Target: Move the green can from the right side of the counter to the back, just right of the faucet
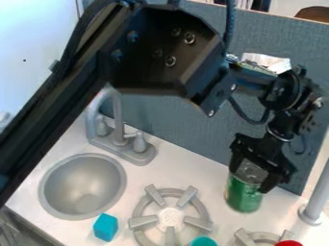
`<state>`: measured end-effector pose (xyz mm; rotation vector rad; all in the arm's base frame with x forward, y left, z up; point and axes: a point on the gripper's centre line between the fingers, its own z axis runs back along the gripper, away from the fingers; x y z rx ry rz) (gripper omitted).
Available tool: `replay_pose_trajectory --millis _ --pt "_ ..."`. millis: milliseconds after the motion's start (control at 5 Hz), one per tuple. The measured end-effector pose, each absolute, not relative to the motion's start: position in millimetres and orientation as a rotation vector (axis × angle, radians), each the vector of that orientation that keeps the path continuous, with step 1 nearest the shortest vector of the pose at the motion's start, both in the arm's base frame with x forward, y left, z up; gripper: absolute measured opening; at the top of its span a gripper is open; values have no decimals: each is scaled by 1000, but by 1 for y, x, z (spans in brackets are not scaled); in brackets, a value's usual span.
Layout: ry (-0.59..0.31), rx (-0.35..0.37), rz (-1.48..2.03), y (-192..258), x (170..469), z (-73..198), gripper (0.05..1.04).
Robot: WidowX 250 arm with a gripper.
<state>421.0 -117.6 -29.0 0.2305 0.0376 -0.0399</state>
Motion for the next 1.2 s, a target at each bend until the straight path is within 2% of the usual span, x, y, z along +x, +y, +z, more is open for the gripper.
replay_pose_trajectory --millis 400,800,1200 --pt "34 290 18 -70 428 -35 1000" --pt "14 275 123 -25 440 -34 1000" --pt "53 289 274 23 435 -33 1000"
